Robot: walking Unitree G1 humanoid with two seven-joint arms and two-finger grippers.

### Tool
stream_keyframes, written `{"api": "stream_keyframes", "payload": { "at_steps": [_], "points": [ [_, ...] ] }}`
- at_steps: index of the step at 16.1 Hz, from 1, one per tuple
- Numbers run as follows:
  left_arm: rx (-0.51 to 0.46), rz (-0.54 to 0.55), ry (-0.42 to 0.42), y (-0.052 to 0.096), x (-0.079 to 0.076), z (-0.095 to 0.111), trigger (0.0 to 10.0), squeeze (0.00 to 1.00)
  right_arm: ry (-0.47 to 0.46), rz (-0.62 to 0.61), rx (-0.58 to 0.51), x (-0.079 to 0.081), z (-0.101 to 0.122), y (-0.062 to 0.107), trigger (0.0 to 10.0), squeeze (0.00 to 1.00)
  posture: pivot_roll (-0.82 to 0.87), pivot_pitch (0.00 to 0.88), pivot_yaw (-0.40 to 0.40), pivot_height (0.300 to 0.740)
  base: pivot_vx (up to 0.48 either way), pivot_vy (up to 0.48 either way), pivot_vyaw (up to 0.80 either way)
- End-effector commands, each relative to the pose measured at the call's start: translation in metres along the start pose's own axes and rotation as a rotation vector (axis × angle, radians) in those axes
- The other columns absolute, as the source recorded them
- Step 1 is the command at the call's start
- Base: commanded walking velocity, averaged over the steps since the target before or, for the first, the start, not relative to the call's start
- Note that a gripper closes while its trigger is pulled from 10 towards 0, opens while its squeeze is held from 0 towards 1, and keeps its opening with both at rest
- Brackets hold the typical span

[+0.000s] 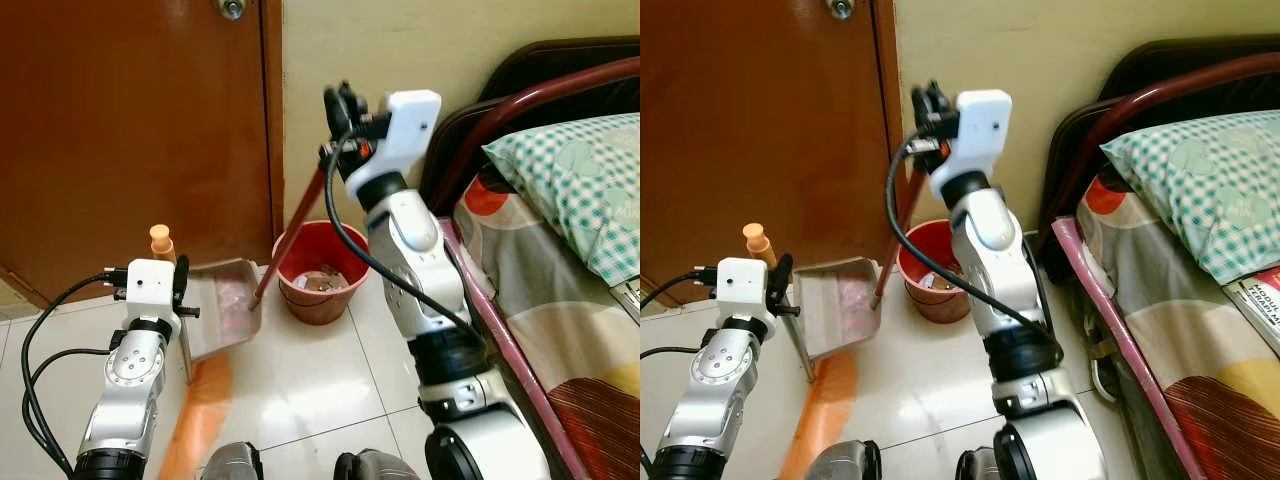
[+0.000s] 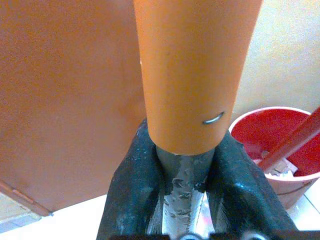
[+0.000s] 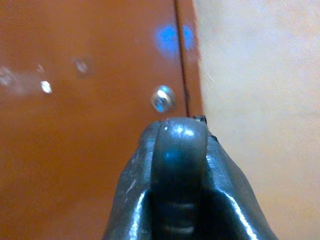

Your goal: Sweep floor

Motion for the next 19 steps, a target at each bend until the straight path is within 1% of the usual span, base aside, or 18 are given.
{"api": "stream_keyframes", "payload": {
  "at_steps": [1, 2, 3, 5, 6, 8, 9, 10, 12, 15, 16, 18, 19],
  "points": [
    [0.072, 0.024, -0.046, 0.005, 0.011, -0.014, 10.0, 0.0, -0.009, -0.006, 0.002, 0.004, -0.004, 0.008, 10.0, 0.0, 0.06, 0.104, -0.025, 0.74, 0.0, 0.0, 0.0],
    [0.088, 0.029, -0.051, 0.007, 0.013, -0.017, 10.0, 0.0, 0.003, -0.016, 0.032, 0.001, -0.012, 0.016, 10.0, 0.0, 0.06, 0.104, -0.025, 0.74, 0.0, 0.0, 0.0],
    [0.088, 0.029, -0.051, 0.007, 0.013, -0.017, 10.0, 0.0, 0.003, -0.016, 0.032, 0.001, -0.012, 0.016, 10.0, 0.0, 0.06, 0.104, -0.025, 0.74, 0.0, 0.0, 0.0],
    [0.095, 0.025, -0.061, 0.01, 0.012, -0.018, 10.0, 0.0, 0.043, -0.043, 0.114, -0.011, -0.033, 0.036, 10.0, 0.0, 0.06, 0.137, -0.037, 0.74, 0.0, 0.0, 0.0],
    [0.095, 0.025, -0.061, 0.01, 0.012, -0.018, 10.0, 0.0, 0.043, -0.043, 0.114, -0.011, -0.033, 0.036, 10.0, 0.0, 0.06, 0.137, -0.037, 0.74, 0.0, 0.0, 0.0],
    [0.099, 0.039, -0.054, 0.017, 0.016, -0.019, 10.0, 0.0, 0.058, -0.094, 0.205, -0.026, -0.056, 0.06, 10.0, 0.0, 0.06, 0.149, -0.038, 0.74, 0.0, 0.0, 0.0],
    [0.099, 0.041, -0.052, 0.019, 0.016, -0.02, 10.0, 0.0, 0.062, -0.107, 0.227, -0.03, -0.061, 0.066, 10.0, 0.0, 0.06, 0.147, -0.039, 0.74, 0.0, 0.0, 0.0],
    [0.101, 0.048, -0.045, 0.022, 0.017, -0.021, 10.0, 0.0, 0.063, -0.141, 0.275, -0.038, -0.072, 0.079, 10.0, 0.0, 0.06, 0.146, -0.039, 0.74, 0.0, 0.0, 0.0],
    [0.102, 0.055, -0.037, 0.025, 0.019, -0.022, 10.0, 0.0, 0.072, -0.153, 0.297, -0.041, -0.077, 0.087, 10.0, 0.0, 0.05, 0.138, -0.036, 0.74, 0.0, 0.0, 0.0],
    [0.091, 0.057, -0.025, 0.027, 0.019, -0.022, 10.0, 0.0, 0.089, -0.197, 0.362, -0.054, -0.091, 0.106, 10.0, 0.0, 0.05, 0.134, -0.032, 0.74, 0.0, 0.0, 0.0],
    [0.068, 0.041, -0.027, 0.028, 0.017, -0.017, 10.0, 0.0, 0.1, -0.215, 0.383, -0.059, -0.093, 0.113, 10.0, 0.0, 0.05, 0.144, -0.024, 0.74, 0.0, 0.0, 0.0],
    [0.042, 0.028, -0.034, 0.027, 0.015, -0.011, 10.0, 0.0, 0.101, -0.237, 0.404, -0.067, -0.096, 0.123, 10.0, 0.0, 0.05, 0.127, -0.022, 0.74, 0.0, 0.0, 0.0],
    [0.035, 0.029, -0.029, 0.025, 0.015, -0.008, 10.0, 0.0, 0.103, -0.248, 0.413, -0.07, -0.096, 0.126, 10.0, 0.0, 0.04, 0.12, -0.016, 0.74, 0.0, 0.285, -0.47]
  ]
}}
Point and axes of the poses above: a point about 5 cm out from each wrist's last joint towards the gripper, its own y axis pointing back from the gripper into the wrist, its own z axis along the axis of the wrist's last joint, x = y × z, the point moved 4 cm from there along -y, pointing out of the wrist towards the gripper, and after that the axes turned 13 degrees about y, right-handed, at the moved point
